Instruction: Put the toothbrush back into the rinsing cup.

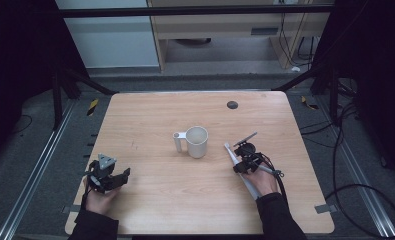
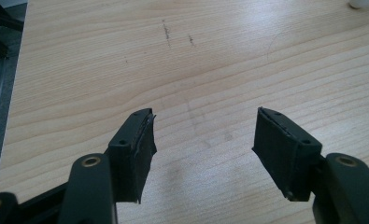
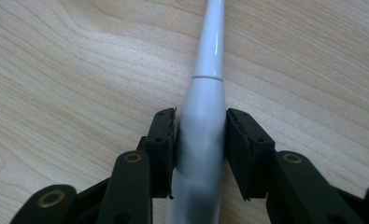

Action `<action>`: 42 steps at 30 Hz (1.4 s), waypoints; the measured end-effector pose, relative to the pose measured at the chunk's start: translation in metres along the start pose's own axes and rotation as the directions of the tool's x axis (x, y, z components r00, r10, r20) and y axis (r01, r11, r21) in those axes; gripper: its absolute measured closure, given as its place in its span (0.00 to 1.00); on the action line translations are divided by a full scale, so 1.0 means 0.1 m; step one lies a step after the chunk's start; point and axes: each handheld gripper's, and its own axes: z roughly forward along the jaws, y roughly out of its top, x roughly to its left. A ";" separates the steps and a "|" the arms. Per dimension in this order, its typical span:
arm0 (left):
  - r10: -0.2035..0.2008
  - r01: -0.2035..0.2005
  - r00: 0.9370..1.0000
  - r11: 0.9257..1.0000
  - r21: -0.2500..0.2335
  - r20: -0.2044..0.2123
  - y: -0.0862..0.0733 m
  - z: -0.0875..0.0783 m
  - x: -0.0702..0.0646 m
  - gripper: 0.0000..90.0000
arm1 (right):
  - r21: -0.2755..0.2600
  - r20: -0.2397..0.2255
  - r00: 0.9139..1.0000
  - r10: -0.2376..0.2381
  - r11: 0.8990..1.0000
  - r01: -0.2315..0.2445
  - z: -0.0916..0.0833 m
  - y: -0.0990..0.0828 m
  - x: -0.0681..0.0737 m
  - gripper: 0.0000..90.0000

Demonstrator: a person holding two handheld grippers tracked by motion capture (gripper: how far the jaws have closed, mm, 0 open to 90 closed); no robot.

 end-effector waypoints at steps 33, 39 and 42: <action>0.000 0.000 1.000 1.000 -0.001 0.000 0.00 0.00 -0.01 0.42 | -0.285 -0.027 0.999 0.018 0.958 -0.025 -0.70 -0.12 0.04 0.75; 0.001 -0.001 1.000 1.000 -0.007 -0.002 0.01 -0.01 -0.01 0.42 | -0.427 -0.045 0.999 0.019 0.903 -0.036 -0.86 -0.16 0.05 0.75; 0.001 -0.001 1.000 1.000 -0.008 -0.001 0.01 -0.01 -0.01 0.42 | -0.526 -0.057 0.998 0.027 0.849 -0.053 -0.93 -0.17 0.06 0.75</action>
